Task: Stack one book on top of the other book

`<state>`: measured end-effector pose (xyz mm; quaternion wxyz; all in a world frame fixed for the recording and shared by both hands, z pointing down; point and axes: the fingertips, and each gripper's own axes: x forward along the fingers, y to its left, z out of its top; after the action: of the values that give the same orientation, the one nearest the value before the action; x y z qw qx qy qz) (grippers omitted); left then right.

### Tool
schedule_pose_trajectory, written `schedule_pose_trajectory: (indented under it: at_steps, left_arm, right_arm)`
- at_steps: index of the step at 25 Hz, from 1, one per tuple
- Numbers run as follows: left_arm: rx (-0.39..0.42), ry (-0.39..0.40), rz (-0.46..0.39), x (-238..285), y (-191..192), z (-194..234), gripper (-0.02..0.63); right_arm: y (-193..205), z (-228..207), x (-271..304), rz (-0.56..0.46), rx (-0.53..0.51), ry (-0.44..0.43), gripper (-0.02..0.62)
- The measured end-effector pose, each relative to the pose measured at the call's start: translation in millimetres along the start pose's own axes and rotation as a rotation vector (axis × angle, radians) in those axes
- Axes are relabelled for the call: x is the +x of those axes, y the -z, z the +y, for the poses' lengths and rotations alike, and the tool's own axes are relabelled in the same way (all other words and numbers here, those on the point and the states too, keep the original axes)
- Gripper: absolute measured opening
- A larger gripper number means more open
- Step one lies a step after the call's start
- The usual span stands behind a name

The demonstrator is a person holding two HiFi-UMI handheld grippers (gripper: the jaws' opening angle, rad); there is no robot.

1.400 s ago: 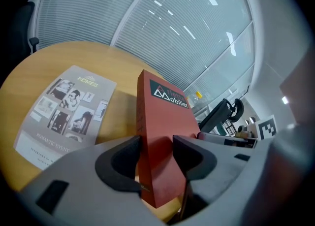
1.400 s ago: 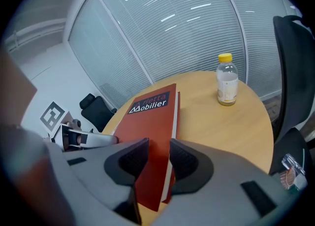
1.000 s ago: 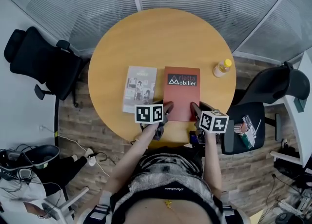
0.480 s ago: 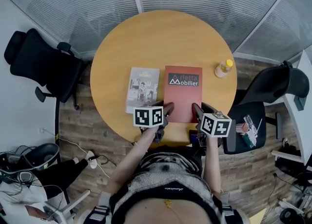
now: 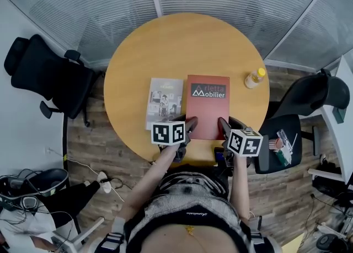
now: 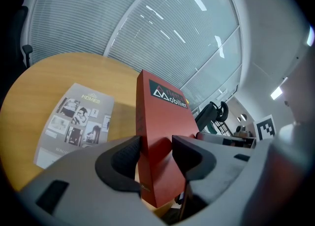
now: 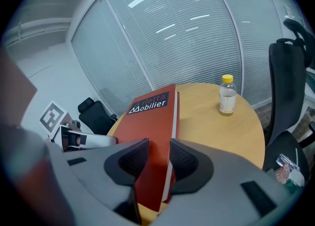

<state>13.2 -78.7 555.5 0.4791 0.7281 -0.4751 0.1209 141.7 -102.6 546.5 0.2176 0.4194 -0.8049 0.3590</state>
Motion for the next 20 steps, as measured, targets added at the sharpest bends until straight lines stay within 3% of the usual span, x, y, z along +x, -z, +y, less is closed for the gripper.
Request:
schedule_pose_trajectory:
  at_steps: [10,20]
  left_arm:
    - [0.016,-0.002,0.003,-15.3,-4.1,12.7,0.202]
    - [0.002,-0.012,0.003,-39.6,-13.2,52.5,0.202]
  right_arm:
    - [1.4,19.1,5.2,-0.005,0.013,0.004,0.143]
    - [0.8,58.5,30.1,0.004,0.001,0.004,0.143]
